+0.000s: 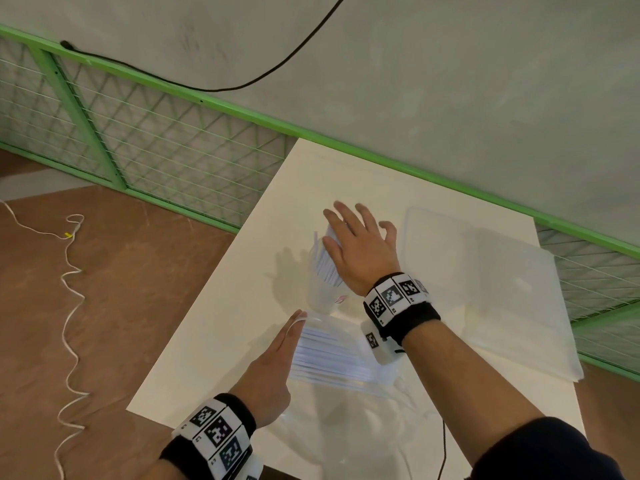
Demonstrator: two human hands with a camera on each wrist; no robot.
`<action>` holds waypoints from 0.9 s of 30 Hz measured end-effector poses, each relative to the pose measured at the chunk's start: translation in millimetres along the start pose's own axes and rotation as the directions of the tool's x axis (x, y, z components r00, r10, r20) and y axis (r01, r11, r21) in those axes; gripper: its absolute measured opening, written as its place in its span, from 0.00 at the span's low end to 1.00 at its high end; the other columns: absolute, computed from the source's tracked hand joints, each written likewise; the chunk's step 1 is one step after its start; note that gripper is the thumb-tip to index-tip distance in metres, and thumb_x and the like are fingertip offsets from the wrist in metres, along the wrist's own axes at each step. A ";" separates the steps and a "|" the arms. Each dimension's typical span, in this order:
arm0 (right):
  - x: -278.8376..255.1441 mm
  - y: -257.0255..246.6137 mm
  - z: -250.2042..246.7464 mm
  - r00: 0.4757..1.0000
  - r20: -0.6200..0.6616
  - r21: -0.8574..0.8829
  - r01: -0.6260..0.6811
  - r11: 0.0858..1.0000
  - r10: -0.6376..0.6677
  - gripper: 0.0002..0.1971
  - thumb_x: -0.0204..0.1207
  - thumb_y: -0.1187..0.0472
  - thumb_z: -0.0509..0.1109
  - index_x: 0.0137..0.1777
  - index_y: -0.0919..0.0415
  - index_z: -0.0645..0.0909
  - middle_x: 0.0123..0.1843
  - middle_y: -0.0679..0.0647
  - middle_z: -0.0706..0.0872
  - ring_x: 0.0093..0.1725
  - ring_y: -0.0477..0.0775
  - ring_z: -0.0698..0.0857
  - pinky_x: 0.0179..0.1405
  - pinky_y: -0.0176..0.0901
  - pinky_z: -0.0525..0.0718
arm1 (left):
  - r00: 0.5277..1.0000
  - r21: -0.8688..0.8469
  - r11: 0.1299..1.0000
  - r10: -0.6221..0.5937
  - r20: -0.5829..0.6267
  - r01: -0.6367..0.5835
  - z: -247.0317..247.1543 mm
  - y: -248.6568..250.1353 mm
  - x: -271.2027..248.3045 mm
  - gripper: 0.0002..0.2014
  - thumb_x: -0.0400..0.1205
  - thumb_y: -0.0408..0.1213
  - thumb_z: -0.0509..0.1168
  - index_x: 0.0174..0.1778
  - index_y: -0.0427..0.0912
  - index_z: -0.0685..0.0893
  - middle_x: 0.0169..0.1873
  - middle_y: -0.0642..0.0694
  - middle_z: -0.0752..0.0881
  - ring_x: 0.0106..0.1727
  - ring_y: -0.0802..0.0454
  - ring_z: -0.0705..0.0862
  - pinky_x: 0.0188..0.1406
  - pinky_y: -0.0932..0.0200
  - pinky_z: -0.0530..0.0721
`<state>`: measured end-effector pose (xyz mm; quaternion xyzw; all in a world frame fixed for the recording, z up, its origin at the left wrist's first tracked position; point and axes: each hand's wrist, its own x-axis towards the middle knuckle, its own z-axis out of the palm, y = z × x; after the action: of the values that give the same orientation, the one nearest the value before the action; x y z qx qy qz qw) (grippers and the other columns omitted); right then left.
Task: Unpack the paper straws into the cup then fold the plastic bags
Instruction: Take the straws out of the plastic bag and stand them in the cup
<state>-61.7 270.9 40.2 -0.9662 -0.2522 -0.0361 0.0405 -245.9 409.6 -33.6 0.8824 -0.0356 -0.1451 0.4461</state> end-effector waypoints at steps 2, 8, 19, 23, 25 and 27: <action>-7.3 -3.1 -13.0 0.994 -0.113 0.054 0.009 0.999 -0.003 0.24 0.87 0.43 0.47 0.82 0.43 0.62 0.86 0.43 0.55 0.85 0.54 0.52 0.74 0.62 0.54 | 1.000 -0.005 1.000 -0.008 0.015 0.008 0.3 -0.2 -0.4 0.54 0.69 0.13 0.52 0.75 0.68 0.32 0.78 0.74 0.35 0.79 0.71 0.47 0.65 0.87 0.50; -80.5 -37.1 -22.1 0.857 -0.457 0.274 0.393 0.878 -0.241 0.15 0.70 0.70 0.57 0.46 0.61 0.86 0.44 0.55 0.89 0.39 0.61 0.86 0.31 0.52 0.84 | 0.997 -0.069 0.996 -0.062 0.041 0.065 -1.5 7.3 1.9 0.54 0.71 0.16 0.53 0.75 0.71 0.31 0.73 0.80 0.33 0.75 0.67 0.61 0.62 0.83 0.63; -177.7 -37.6 100.7 0.939 0.343 -0.036 -0.013 0.999 0.024 0.28 0.55 0.63 0.81 0.59 0.57 0.84 0.53 0.52 0.87 0.42 0.58 0.86 0.33 0.49 0.85 | 0.997 -0.060 0.998 0.017 0.079 -0.013 15.4 9.4 9.5 0.54 0.69 0.14 0.54 0.84 0.60 0.39 0.83 0.66 0.42 0.84 0.66 0.46 0.82 0.62 0.59; -178.6 -39.9 111.2 0.954 0.295 -0.054 -0.035 0.998 0.050 0.24 0.56 0.59 0.82 0.55 0.55 0.87 0.48 0.51 0.88 0.40 0.56 0.86 0.34 0.48 0.86 | 0.998 -0.041 0.999 0.030 0.063 -0.027 16.8 8.3 11.2 0.53 0.69 0.15 0.54 0.84 0.58 0.40 0.84 0.64 0.43 0.83 0.66 0.48 0.77 0.69 0.58; -178.1 -41.7 111.4 0.957 0.282 -0.082 -0.050 0.995 0.071 0.21 0.54 0.60 0.82 0.50 0.55 0.88 0.46 0.51 0.87 0.39 0.56 0.86 0.34 0.48 0.86 | 0.997 -0.037 0.999 0.031 0.065 -0.028 16.9 6.5 11.9 0.54 0.69 0.14 0.54 0.84 0.58 0.39 0.84 0.64 0.42 0.84 0.66 0.48 0.81 0.64 0.60; -177.7 -43.4 112.0 0.960 0.267 -0.092 -0.056 0.994 0.079 0.17 0.52 0.61 0.82 0.44 0.54 0.88 0.43 0.50 0.87 0.38 0.56 0.85 0.33 0.48 0.85 | 0.997 -0.036 0.999 0.035 0.068 -0.032 16.3 4.1 11.9 0.54 0.68 0.14 0.54 0.84 0.59 0.40 0.84 0.65 0.42 0.84 0.66 0.48 0.81 0.59 0.64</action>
<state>-232.1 233.4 -84.5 -0.9709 -0.2207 0.0870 -0.0337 -238.9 392.2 -42.2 0.8683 -0.0629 -0.1683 0.4624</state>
